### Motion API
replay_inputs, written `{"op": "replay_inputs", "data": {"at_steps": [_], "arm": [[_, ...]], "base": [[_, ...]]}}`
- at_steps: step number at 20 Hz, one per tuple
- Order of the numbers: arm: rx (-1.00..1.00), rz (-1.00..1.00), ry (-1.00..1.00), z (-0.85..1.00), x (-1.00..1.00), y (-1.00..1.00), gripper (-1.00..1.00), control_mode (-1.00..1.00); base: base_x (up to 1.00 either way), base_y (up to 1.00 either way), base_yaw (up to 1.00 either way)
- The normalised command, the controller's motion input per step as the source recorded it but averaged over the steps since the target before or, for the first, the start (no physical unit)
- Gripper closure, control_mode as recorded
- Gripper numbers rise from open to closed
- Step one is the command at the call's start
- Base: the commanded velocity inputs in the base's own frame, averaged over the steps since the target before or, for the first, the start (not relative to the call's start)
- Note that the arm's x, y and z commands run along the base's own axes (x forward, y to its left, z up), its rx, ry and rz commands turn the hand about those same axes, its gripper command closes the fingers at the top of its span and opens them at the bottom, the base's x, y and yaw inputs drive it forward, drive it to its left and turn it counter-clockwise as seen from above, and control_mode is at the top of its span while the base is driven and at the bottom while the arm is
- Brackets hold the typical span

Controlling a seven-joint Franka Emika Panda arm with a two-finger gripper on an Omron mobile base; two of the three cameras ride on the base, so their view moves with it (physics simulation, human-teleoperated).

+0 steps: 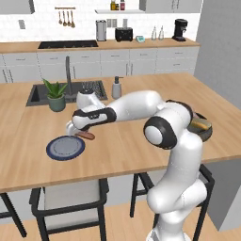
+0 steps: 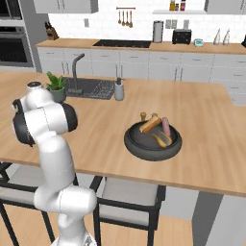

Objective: Place one bun and one sausage from the bowl on each plate.

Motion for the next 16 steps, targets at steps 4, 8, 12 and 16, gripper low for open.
{"op": "replay_inputs", "data": {"at_steps": [4,8,12,16], "arm": [[0.00,-0.06,0.00,-0.39,0.26,0.16,1.00,-1.00],[0.00,-0.05,0.00,-0.41,0.19,0.29,1.00,-1.00],[0.00,-0.07,0.00,-0.30,0.33,0.32,1.00,-1.00],[0.00,-0.07,0.00,-0.32,0.43,0.22,1.00,-1.00]], "base": [[0.00,0.00,0.00],[0.00,0.00,0.00],[0.00,0.00,0.00],[0.00,0.00,0.00]]}}
